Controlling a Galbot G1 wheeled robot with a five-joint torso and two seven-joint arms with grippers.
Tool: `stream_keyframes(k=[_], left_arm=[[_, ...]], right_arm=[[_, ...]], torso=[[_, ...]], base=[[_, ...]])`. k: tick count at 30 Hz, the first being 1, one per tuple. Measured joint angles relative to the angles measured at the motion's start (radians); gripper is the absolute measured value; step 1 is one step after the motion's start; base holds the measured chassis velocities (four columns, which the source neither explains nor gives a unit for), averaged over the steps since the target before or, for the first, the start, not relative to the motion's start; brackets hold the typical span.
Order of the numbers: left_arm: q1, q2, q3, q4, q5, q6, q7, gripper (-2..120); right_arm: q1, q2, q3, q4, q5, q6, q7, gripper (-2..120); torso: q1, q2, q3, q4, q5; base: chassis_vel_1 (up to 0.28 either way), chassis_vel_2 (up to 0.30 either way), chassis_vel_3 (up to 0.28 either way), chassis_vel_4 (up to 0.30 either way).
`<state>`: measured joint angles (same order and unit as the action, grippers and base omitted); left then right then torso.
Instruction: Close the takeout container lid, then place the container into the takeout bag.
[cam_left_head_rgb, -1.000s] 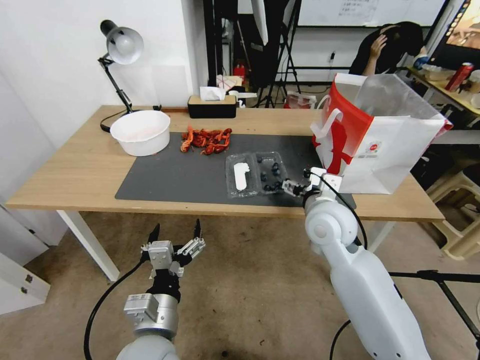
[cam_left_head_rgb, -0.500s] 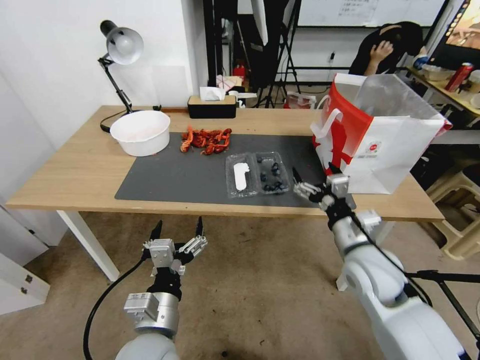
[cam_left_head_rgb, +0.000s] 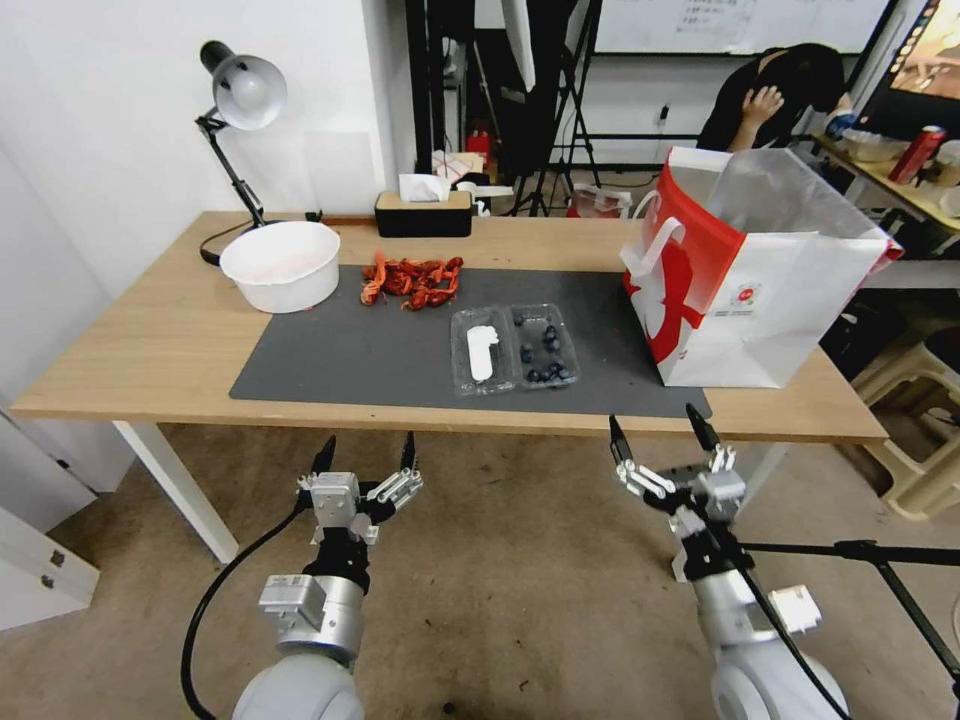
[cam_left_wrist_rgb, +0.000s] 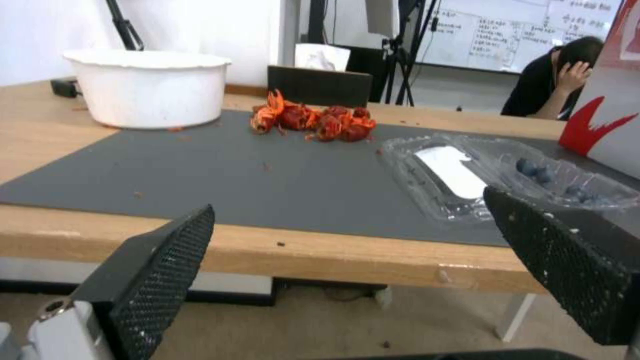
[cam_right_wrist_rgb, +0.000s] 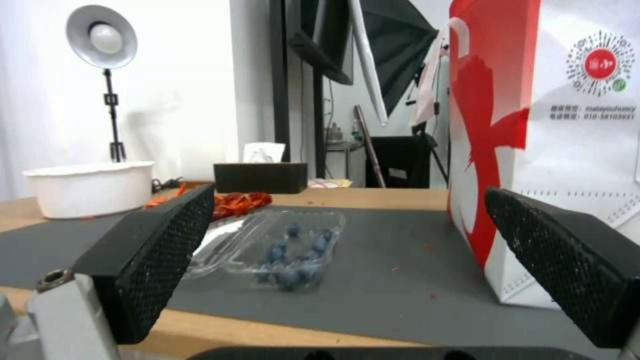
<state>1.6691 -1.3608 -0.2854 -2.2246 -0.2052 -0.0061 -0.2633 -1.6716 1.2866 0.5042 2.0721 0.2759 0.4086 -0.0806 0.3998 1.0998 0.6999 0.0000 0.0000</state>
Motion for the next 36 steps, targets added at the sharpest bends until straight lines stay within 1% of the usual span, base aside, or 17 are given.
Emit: stream_keyframes(k=[6, 8, 10, 11, 14, 15, 17, 18, 20, 21, 22, 23, 24, 26, 28, 31, 36], left_arm=[[-0.005, -0.032, 0.014, -0.006, -0.051, 0.013, -0.047, 100], [-0.015, -0.056, 0.022, -0.005, -0.103, 0.013, -0.066, 100], [-0.044, -0.063, 0.045, -0.005, -0.231, -0.001, -0.074, 100], [-0.044, -0.063, 0.045, -0.005, -0.231, -0.001, -0.074, 100], [-0.124, -0.063, 0.083, -0.003, -0.473, -0.037, -0.074, 100], [-0.124, -0.063, 0.083, -0.003, -0.473, -0.037, -0.074, 100], [-0.168, -0.062, 0.103, -0.003, -0.608, -0.046, -0.073, 100], [-0.178, -0.062, 0.109, -0.005, -0.644, -0.047, -0.072, 100], [-0.185, -0.061, 0.114, -0.007, -0.672, -0.047, -0.071, 100], [-0.199, -0.059, 0.124, -0.012, -0.724, -0.047, -0.068, 100], [-0.225, -0.057, 0.147, -0.021, -0.822, -0.047, -0.067, 100], [-0.255, -0.059, 0.173, -0.022, -0.909, -0.035, -0.091, 100], [-0.255, -0.059, 0.173, -0.022, -0.909, -0.035, -0.091, 100], [-0.305, -0.065, 0.21, -0.008, -1.034, -0.021, -0.133, 100], [-0.315, -0.068, 0.219, 0.0, -1.054, -0.019, -0.139, 100], [-0.363, -0.083, 0.263, 0.046, -1.107, -0.018, -0.155, 100], [-0.407, -0.108, 0.308, 0.098, -1.112, -0.02, -0.163, 100]], right_arm=[[0.013, -0.005, -0.013, -0.029, 0.003, -0.005, 0.011, 100], [0.021, -0.009, -0.028, -0.048, -0.002, -0.009, 0.025, 100], [0.013, -0.007, -0.031, -0.056, -0.002, -0.011, 0.034, 100], [0.013, -0.007, -0.031, -0.056, -0.002, -0.011, 0.034, 100], [-0.012, -0.006, -0.021, -0.057, 0.009, -0.007, 0.041, 100], [-0.012, -0.006, -0.021, -0.057, 0.009, -0.007, 0.041, 100], [-0.025, -0.009, -0.015, -0.054, 0.012, -0.003, 0.041, 100], [-0.028, -0.01, -0.013, -0.053, 0.013, -0.002, 0.042, 100], [-0.031, -0.01, -0.012, -0.052, 0.013, -0.001, 0.042, 100], [-0.034, -0.01, -0.009, -0.05, 0.014, 0.0, 0.042, 100], [-0.041, -0.011, -0.005, -0.047, 0.015, 0.004, 0.043, 100], [-0.049, -0.01, -0.005, -0.041, 0.017, 0.005, 0.045, 100], [-0.049, -0.01, -0.005, -0.041, 0.017, 0.005, 0.045, 100], [-0.064, -0.006, -0.007, -0.025, 0.019, 0.002, 0.049, 100], [-0.067, -0.005, -0.007, -0.023, 0.019, 0.002, 0.049, 100], [-0.078, -0.001, -0.005, -0.017, 0.015, 0.003, 0.051, 100], [-0.089, 0.003, 0.005, -0.017, 0.011, 0.007, 0.051, 100]], torso=[[0.0, 0.0, 0.0, 0.0001, -0.0001], [0.0, 0.0, 0.0, 0.0004, 0.0004], [0.0, 0.0, 0.0, 0.0005, 0.0002], [0.0, 0.0, 0.0, 0.0005, 0.0002], [0.0, 0.0, 0.0, -0.0003, -0.0001], [0.0, 0.0, 0.0, -0.0003, -0.0001], [0.0, 0.0, 0.0, -0.0003, 0.0002], [0.0, 0.0, 0.0, -0.0002, 0.0001], [0.0, 0.0, 0.0, -0.0002, -0.0001], [0.0, 0.0, 0.0, -0.0001, -0.0001], [0.0, 0.0, 0.0, 0.0001, 0.0003], [0.0, 0.0, 0.0, 0.0001, 0.0002], [0.0, 0.0, 0.0, 0.0001, 0.0002], [0.0, 0.0, 0.0, 0.0, 0.0001], [0.0, 0.0, 0.0, 0.0, 0.0002], [0.0, 0.0, 0.0, 0.0, 0.0002], [0.0, 0.0, 0.0, 0.0, 0.0001]], base=[[0.0, 0.0, 0.0, 0.0], [0.0, 0.0, 0.0, 0.0], [0.0, 0.0, 0.0, 0.0], [0.0, 0.0, 0.0, 0.0], [0.0, 0.0, 0.0, 0.0], [0.0, 0.0, 0.0, 0.0], [0.0, 0.0, 0.0, 0.0], [0.0, 0.0, 0.0, 0.0], [0.0, 0.0, 0.0, 0.0], [0.0, 0.0, 0.0, 0.0], [0.0, 0.0, 0.0, 0.0], [0.0, 0.0, 0.0, 0.0], [0.0, 0.0, 0.0, 0.0], [0.0, 0.0, 0.0, 0.0], [0.0, 0.0, 0.0, 0.0], [0.0, 0.0, 0.0, 0.0], [0.0, 0.0, 0.0, 0.0]])
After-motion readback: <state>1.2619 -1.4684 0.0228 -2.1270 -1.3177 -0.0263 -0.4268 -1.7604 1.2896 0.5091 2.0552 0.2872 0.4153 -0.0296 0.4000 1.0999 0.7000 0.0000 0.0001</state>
